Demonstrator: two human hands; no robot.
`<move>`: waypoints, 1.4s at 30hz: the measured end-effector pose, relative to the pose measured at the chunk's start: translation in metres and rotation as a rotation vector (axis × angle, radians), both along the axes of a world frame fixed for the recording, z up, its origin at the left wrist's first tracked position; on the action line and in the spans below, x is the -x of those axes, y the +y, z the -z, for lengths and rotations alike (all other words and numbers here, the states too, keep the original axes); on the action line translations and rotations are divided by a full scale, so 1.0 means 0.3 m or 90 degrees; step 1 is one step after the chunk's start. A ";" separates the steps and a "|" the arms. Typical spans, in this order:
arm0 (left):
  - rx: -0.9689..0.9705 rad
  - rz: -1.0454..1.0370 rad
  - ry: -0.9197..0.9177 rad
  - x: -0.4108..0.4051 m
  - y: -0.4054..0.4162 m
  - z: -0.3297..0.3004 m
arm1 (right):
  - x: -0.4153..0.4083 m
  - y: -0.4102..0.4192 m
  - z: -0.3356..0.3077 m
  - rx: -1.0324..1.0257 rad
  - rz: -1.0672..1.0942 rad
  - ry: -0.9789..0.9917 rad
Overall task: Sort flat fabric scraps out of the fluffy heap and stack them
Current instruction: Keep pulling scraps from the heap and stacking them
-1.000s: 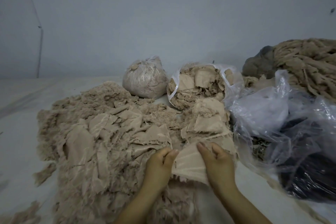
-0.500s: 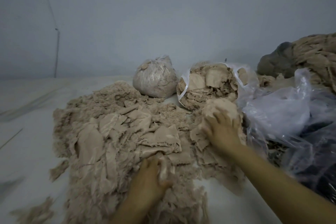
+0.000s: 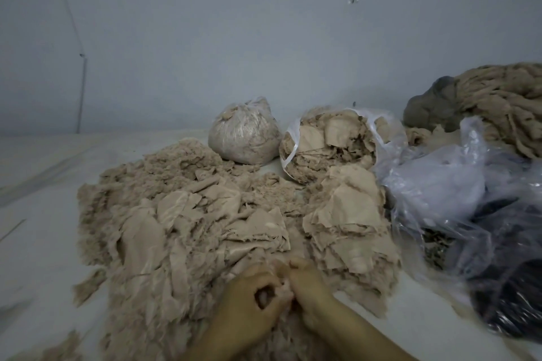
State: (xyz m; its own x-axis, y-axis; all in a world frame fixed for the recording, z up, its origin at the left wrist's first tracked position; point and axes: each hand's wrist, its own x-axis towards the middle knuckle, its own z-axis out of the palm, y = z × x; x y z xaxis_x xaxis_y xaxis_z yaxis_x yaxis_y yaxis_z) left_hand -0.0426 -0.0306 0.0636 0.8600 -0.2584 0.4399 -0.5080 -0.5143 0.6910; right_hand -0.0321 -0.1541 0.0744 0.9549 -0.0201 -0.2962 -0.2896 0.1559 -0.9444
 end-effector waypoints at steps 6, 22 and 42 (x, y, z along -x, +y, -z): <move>-0.136 0.039 0.039 -0.088 0.049 0.027 | 0.061 0.020 -0.019 0.017 0.001 -0.096; 0.383 0.017 0.376 -0.010 -0.071 -0.071 | 0.089 -0.072 0.018 -0.092 0.080 -0.124; 0.281 0.049 0.304 -0.012 -0.021 -0.114 | 0.101 -0.076 0.056 -0.174 0.028 -0.138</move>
